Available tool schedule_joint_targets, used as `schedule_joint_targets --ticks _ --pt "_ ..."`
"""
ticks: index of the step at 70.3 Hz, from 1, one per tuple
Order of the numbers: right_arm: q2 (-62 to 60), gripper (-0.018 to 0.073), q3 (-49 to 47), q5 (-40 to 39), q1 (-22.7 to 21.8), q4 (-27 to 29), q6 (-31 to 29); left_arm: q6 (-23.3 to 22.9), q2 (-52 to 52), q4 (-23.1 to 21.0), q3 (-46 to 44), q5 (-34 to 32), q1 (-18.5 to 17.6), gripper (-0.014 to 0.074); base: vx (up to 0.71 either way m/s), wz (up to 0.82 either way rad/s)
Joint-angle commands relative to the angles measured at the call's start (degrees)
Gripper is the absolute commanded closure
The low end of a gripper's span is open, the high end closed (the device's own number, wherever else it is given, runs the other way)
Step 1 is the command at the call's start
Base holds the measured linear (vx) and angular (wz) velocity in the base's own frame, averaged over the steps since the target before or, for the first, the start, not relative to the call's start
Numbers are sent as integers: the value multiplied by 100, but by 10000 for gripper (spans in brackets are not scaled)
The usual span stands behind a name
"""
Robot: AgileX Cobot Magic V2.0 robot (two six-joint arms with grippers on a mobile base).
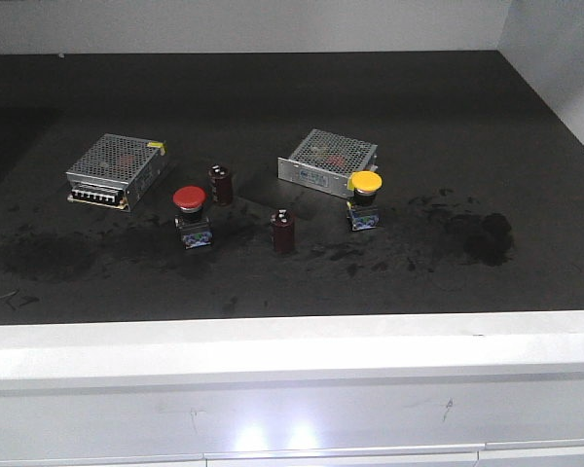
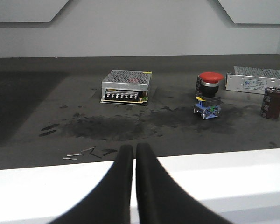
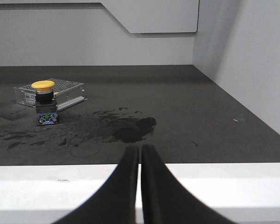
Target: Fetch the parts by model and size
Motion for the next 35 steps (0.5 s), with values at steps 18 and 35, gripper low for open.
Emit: schedule_joint_targets --ticks 18,35 --pt "-81 569 47 -432 -41 -72 -14 -14 -72 -1 15 -453 -33 603 0 0" --pt "-81 569 47 -432 -41 -72 -14 -14 -72 -1 15 -453 -33 603 0 0"
